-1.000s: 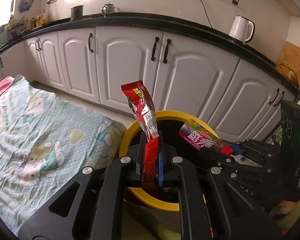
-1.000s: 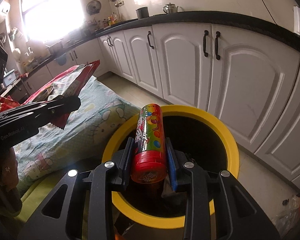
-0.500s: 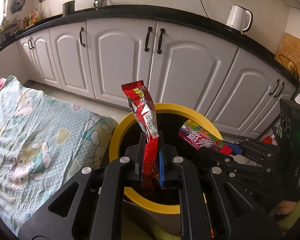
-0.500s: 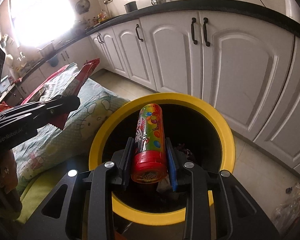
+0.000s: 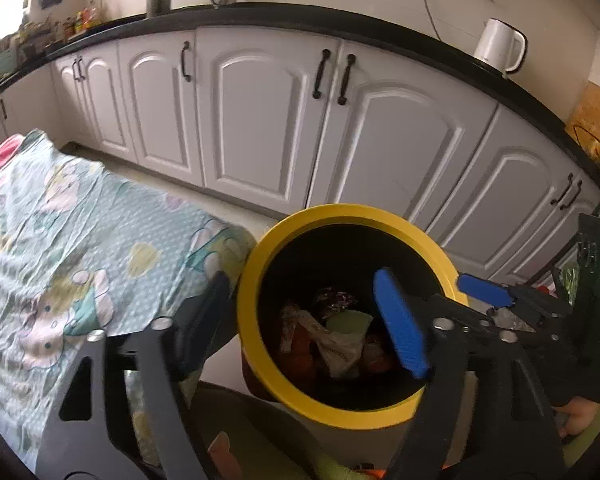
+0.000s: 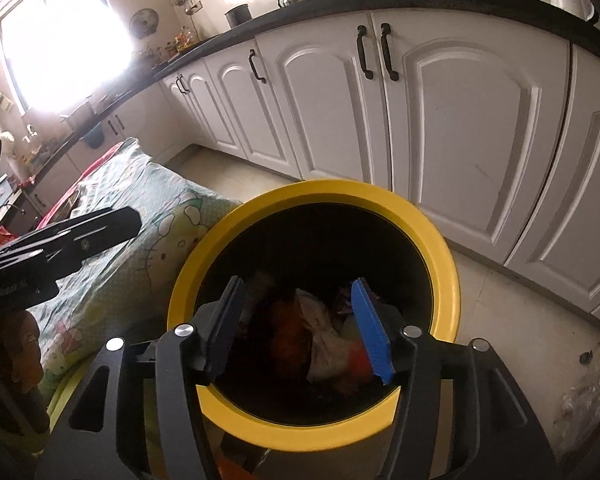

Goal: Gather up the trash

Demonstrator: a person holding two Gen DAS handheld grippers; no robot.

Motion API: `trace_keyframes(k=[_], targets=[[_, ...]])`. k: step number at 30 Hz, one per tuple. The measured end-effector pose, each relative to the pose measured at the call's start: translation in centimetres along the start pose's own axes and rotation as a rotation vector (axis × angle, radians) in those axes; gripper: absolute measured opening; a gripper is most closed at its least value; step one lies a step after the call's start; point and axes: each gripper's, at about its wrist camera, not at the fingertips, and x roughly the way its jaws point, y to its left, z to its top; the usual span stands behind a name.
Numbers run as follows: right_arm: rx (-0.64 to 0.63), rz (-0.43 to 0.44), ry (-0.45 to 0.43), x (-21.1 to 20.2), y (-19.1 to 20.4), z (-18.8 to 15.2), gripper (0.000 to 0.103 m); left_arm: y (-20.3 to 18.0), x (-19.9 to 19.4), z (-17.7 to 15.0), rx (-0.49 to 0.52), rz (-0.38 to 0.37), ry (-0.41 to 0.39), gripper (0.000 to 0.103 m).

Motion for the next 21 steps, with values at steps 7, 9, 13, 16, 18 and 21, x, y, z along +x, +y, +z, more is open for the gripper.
trace_keyframes(k=[7, 9, 13, 16, 18, 21], targets=[[-0.058, -0.022, -0.042, -0.9, 1.7, 0.4, 0.077, 2.7, -1.6, -0.4, -0.069, 0.046, -0.017, 0.092], [-0.08, -0.024, -0.053, -1.1, 2.4, 0.7, 0.082, 3.5, -2.1, -0.4, -0.083, 0.056, -0.026, 0.092], [-0.118, -0.021, -0.088, -1.8, 4.1, 1.2, 0.088, 5.5, -4.2, -0.6, -0.131, 0.1, -0.067, 0.092], [-0.144, -0.036, -0.119, -2.4, 5.7, 1.9, 0.097, 6.7, -5.9, -0.8, -0.153, 0.126, -0.101, 0.092], [-0.178, -0.037, -0.152, -3.0, 6.9, 2.2, 0.097, 7.7, -7.3, -0.9, -0.169, 0.15, -0.127, 0.092], [-0.251, -0.058, -0.208, -3.9, 9.2, 2.7, 0.097, 8.9, -9.3, -1.2, -0.179, 0.184, -0.16, 0.092]])
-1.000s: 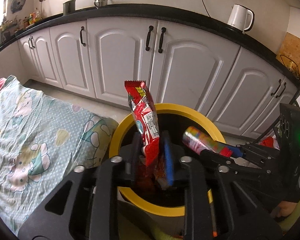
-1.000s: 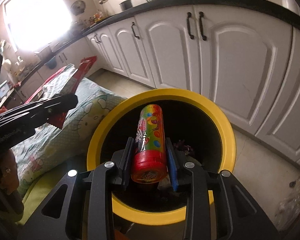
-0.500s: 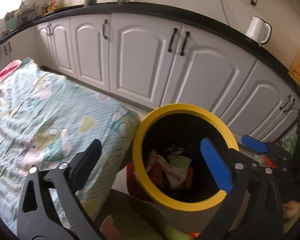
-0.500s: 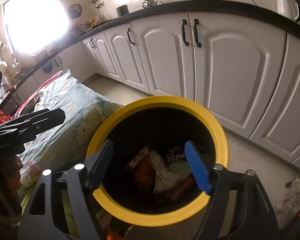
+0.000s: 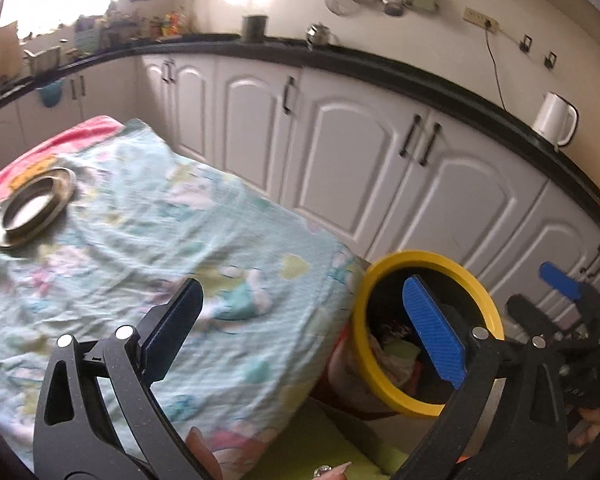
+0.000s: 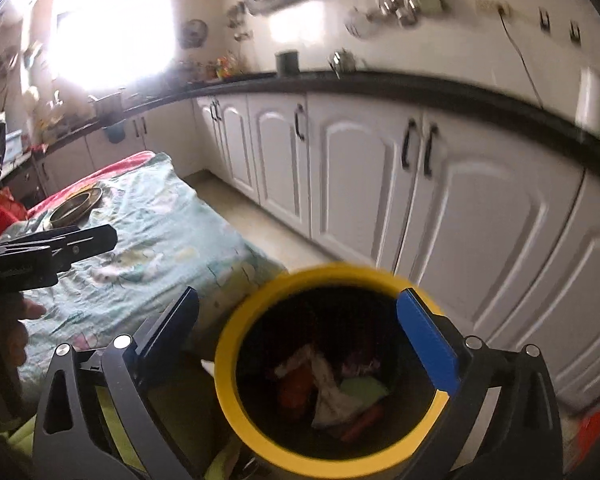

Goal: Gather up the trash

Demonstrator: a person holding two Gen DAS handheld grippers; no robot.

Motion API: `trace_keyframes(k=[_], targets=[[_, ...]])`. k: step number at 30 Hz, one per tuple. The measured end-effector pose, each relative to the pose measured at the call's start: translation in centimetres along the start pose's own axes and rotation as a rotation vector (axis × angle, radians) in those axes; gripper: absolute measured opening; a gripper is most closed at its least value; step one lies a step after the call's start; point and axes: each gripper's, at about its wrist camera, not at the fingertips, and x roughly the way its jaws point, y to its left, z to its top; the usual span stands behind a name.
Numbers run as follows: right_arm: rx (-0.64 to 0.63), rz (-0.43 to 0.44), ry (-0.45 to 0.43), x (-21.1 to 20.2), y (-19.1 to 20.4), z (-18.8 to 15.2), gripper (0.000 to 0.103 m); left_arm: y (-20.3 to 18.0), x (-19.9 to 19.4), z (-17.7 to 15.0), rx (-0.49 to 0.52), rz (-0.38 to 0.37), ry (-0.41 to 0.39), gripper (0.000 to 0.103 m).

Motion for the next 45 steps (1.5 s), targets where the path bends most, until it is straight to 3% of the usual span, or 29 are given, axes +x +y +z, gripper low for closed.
trace_keyframes(k=[8, 12, 18, 30, 45], targets=[[0.039, -0.002, -0.104, -2.1, 4.5, 3.0, 0.097, 3.4, -4.0, -0.4, -0.018, 0.078, -0.079, 0.092], [0.03, -0.012, -0.116, -2.8, 7.6, 1.8, 0.097, 4.5, -5.4, -1.4, -0.01, 0.107, -0.095, 0.092], [-0.046, -0.052, -0.21, -5.2, 11.0, -1.1, 0.097, 5.1, -7.4, -3.2, 0.01, 0.125, -0.142, 0.092], [0.038, -0.025, -0.244, -6.0, 9.0, -3.7, 0.097, 4.6, -10.3, -7.3, 0.021, 0.123, -0.259, 0.092], [0.031, -0.014, -0.222, -5.4, 9.6, -4.0, 0.097, 4.9, -10.4, -7.7, 0.005, 0.126, -0.263, 0.092]])
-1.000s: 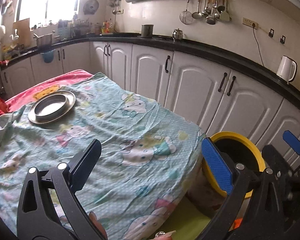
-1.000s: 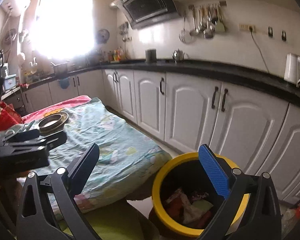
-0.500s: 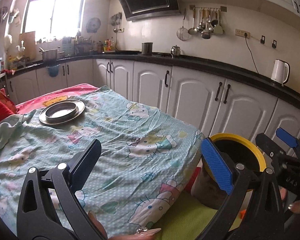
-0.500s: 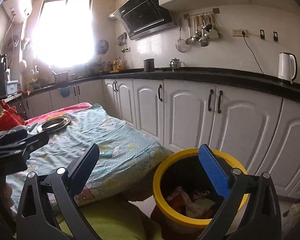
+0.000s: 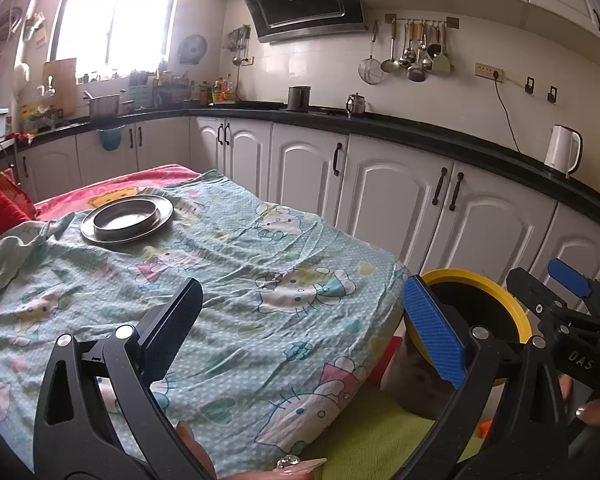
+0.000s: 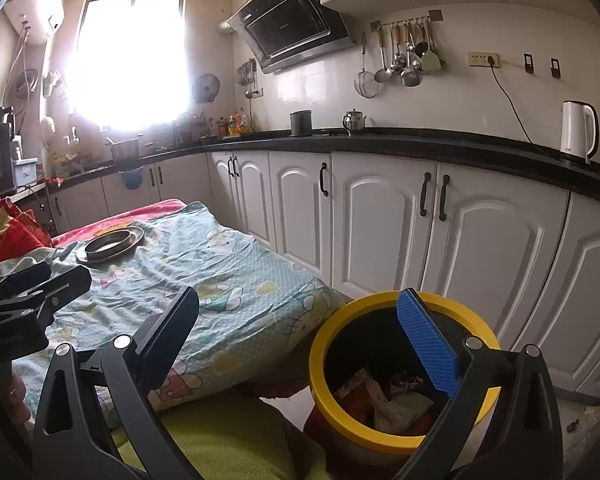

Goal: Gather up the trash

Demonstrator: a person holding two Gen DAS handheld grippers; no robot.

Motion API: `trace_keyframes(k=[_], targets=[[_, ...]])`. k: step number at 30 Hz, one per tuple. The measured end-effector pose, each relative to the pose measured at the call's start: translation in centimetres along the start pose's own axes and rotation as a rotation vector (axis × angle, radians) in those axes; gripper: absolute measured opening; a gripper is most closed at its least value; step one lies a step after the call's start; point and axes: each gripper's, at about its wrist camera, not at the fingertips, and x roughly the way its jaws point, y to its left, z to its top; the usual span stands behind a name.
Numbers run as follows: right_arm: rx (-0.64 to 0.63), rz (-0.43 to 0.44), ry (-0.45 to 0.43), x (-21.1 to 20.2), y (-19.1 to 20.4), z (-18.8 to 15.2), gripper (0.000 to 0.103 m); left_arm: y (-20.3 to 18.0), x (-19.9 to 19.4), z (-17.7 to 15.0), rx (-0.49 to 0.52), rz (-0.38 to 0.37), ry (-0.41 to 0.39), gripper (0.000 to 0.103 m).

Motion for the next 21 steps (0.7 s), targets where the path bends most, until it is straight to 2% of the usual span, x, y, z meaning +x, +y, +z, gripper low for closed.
trace_keyframes(k=[21], targets=[[-0.002, 0.002, 0.002, 0.04, 0.06, -0.03, 0.097, 0.06, 0.07, 0.0, -0.002, -0.003, -0.001, 0.092]])
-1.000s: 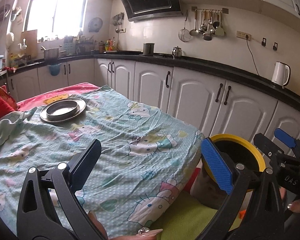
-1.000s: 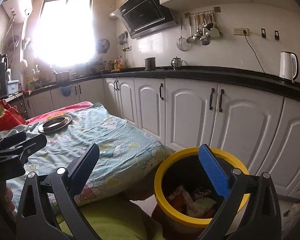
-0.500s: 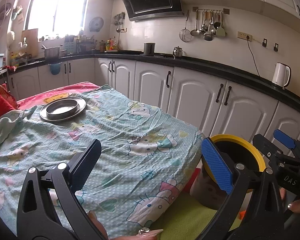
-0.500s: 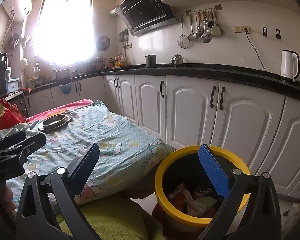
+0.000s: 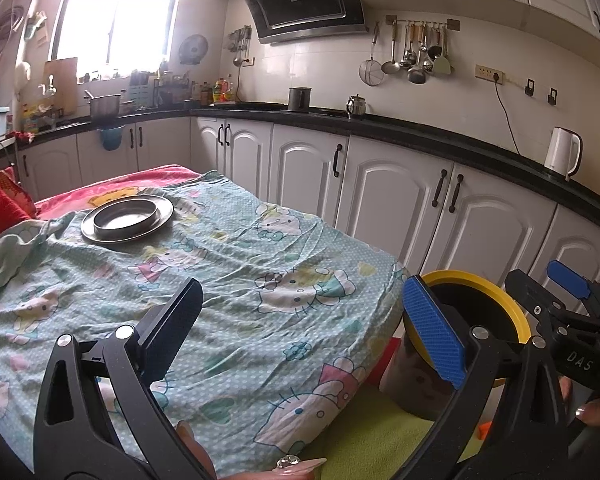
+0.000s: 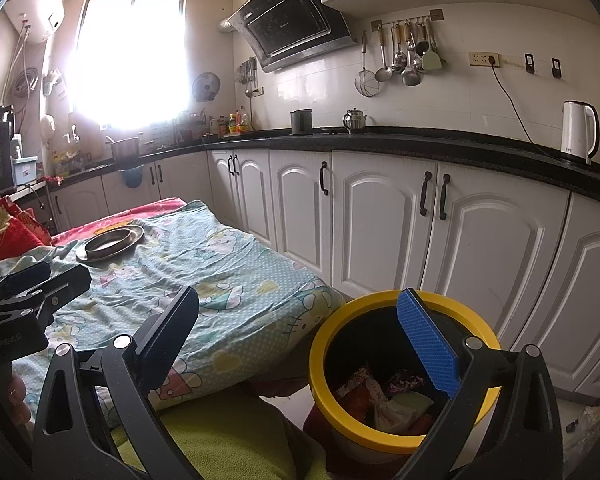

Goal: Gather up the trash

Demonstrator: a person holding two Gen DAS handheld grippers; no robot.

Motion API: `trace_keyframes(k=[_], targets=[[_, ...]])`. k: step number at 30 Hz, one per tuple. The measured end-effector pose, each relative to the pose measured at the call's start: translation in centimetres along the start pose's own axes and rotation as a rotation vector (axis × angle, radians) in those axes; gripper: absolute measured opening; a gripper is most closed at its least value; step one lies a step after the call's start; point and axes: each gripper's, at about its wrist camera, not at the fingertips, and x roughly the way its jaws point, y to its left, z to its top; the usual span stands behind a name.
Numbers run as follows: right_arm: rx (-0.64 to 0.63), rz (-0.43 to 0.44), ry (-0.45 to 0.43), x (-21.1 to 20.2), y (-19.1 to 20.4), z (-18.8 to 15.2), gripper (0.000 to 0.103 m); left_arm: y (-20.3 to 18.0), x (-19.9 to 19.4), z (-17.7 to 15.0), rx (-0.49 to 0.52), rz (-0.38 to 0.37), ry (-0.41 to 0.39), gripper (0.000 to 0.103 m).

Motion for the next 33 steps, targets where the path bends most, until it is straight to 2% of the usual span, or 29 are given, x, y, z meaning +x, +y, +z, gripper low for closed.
trace_keyframes(k=[25, 33], targets=[[0.001, -0.002, 0.002, -0.03, 0.01, 0.12, 0.097, -0.11, 0.08, 0.0, -0.007, -0.006, 0.004, 0.092], [-0.015, 0.012, 0.01, 0.0, 0.08, -0.24, 0.097, 0.06, 0.38, -0.28, -0.025, 0.022, 0.027, 0.092]])
